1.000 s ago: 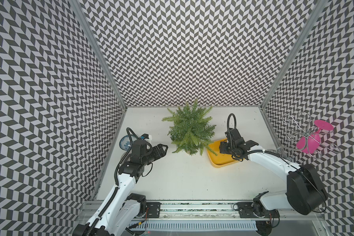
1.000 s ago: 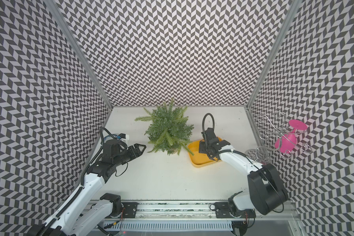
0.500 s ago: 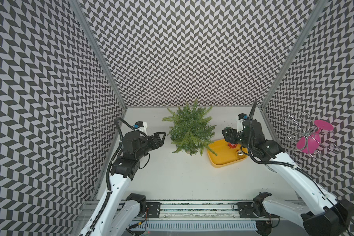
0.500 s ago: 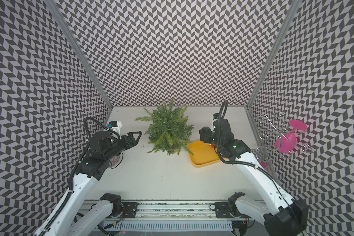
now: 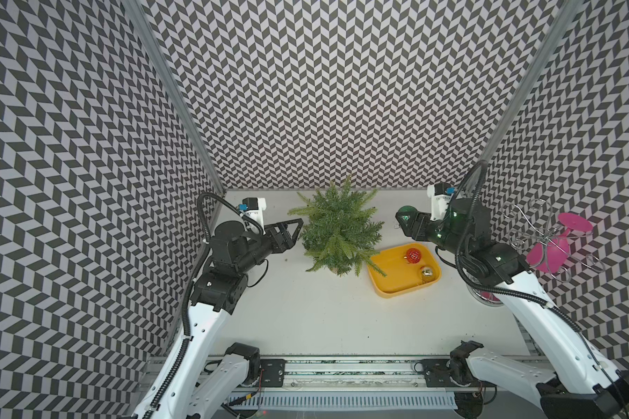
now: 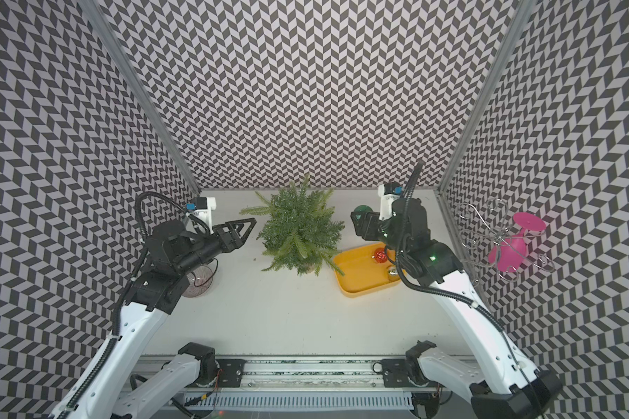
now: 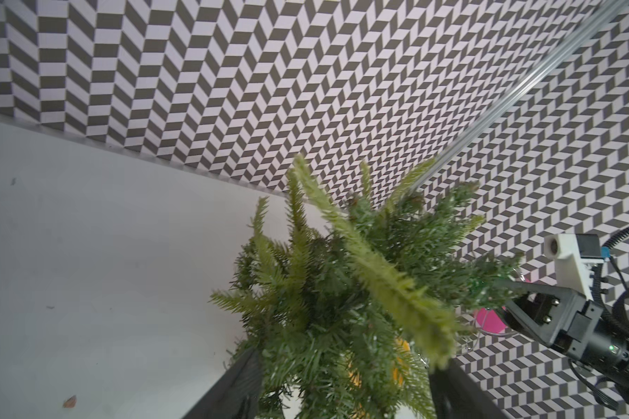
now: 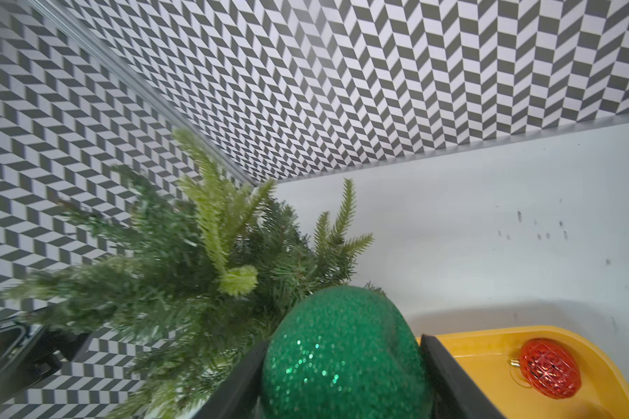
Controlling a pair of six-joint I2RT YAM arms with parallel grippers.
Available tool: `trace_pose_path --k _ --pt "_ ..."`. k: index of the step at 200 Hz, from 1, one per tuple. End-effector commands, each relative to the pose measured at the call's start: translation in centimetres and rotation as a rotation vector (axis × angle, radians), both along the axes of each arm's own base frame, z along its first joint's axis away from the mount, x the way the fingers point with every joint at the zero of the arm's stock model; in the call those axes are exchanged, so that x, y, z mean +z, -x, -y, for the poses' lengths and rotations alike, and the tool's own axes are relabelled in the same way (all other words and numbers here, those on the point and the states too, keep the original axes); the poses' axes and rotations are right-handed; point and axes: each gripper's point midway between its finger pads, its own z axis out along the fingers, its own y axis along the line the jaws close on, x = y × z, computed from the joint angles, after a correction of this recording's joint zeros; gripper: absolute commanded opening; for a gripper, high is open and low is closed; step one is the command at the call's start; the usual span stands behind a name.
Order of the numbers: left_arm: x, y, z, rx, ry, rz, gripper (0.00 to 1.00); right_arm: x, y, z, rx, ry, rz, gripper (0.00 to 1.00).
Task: Decorate the small christmas tree with ornaments
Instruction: Pick up an ornament from the container, then hang an ornament on the christmas tree.
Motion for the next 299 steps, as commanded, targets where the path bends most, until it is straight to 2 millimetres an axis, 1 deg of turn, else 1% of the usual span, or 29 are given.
trace_pose_path --k 1,45,67,86,111,132,160,181,217,251,265,284,299 --pt "4.0 0.9 1.6 -0.076 0.015 0.110 0.74 4.4 0.0 -1.0 0.049 -0.084 0.106 0.62" --pt "6.1 1.2 3.1 -0.124 0.007 0.144 0.74 8.2 0.1 -2.2 0.113 -0.152 0.177 0.62" --pt "7.0 1.3 3.8 -0.148 0.007 0.159 0.74 9.8 0.3 -3.2 0.173 -0.191 0.206 0.62" --pt "7.4 1.3 4.1 -0.155 0.006 0.164 0.74 10.9 0.6 -4.3 0.231 -0.225 0.220 0.61" --pt "8.0 1.5 3.9 -0.149 0.009 0.176 0.75 12.1 1.2 -5.6 0.303 -0.259 0.231 0.61" --pt "8.5 1.6 3.4 -0.125 0.002 0.186 0.75 12.5 1.5 -6.5 0.335 -0.267 0.237 0.61" --pt "8.8 1.5 2.6 -0.080 -0.022 0.189 0.77 13.0 1.8 -7.0 0.367 -0.282 0.250 0.61" --pt "9.4 1.7 2.6 -0.082 -0.016 0.205 0.77 13.6 2.3 -7.6 0.409 -0.296 0.278 0.60" --pt "10.6 2.2 3.6 -0.147 0.004 0.238 0.76 14.5 3.3 -8.8 0.483 -0.313 0.326 0.60" --pt "11.5 2.9 5.0 -0.233 0.021 0.263 0.72 15.0 4.3 -9.8 0.557 -0.330 0.376 0.60" --pt "11.8 3.1 5.5 -0.261 0.024 0.266 0.68 15.0 4.6 -10.2 0.576 -0.331 0.390 0.60" --pt "11.8 3.3 6.4 -0.301 0.025 0.258 0.60 14.9 4.8 -10.6 0.596 -0.326 0.404 0.60" --pt "11.8 3.4 7.0 -0.320 0.028 0.255 0.56 14.7 5.1 -10.9 0.615 -0.328 0.412 0.60"
